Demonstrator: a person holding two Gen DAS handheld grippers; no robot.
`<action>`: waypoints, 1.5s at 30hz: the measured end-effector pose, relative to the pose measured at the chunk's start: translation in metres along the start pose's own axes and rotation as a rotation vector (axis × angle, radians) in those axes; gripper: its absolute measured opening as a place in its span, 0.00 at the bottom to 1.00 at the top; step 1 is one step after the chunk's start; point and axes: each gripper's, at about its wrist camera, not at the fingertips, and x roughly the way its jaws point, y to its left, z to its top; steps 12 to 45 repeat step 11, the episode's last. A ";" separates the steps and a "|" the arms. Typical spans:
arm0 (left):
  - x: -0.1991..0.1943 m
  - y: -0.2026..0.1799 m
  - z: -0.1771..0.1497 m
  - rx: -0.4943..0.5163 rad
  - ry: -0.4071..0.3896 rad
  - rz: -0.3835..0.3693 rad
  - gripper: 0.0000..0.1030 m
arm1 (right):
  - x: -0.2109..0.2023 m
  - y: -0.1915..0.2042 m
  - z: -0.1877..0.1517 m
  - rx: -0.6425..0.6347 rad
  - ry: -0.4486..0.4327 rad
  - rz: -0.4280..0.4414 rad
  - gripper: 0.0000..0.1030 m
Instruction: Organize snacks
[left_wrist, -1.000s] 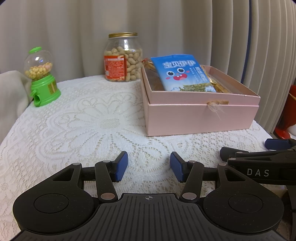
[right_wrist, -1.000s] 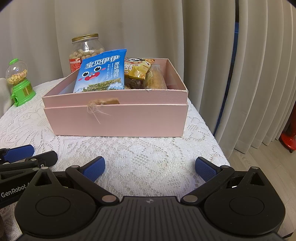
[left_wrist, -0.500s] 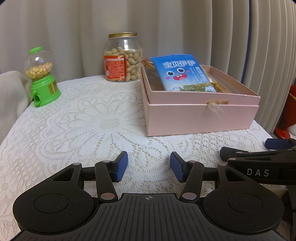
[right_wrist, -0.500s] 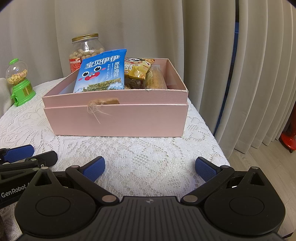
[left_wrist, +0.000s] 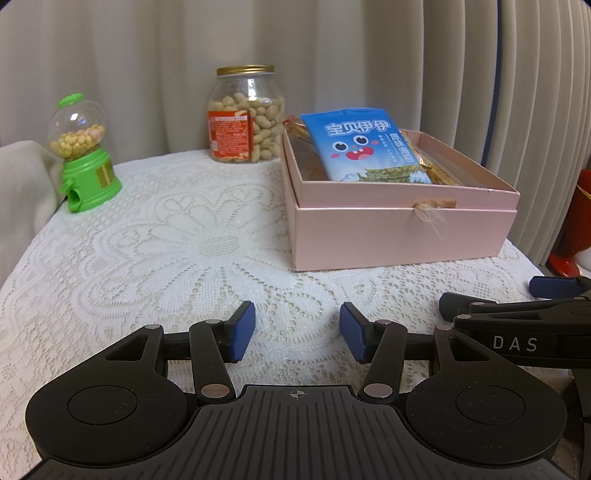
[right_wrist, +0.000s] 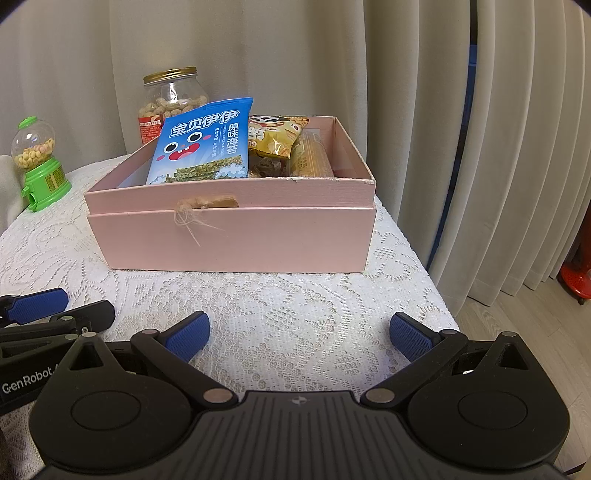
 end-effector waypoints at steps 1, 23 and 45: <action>0.000 0.000 0.000 0.000 0.000 0.000 0.55 | 0.000 0.000 0.000 0.000 0.000 0.000 1.00; 0.000 0.000 0.000 0.002 -0.002 0.004 0.55 | 0.000 0.000 0.000 -0.001 0.000 0.000 1.00; 0.000 0.000 0.000 0.002 -0.002 0.004 0.55 | 0.000 0.000 0.000 -0.001 0.000 0.000 1.00</action>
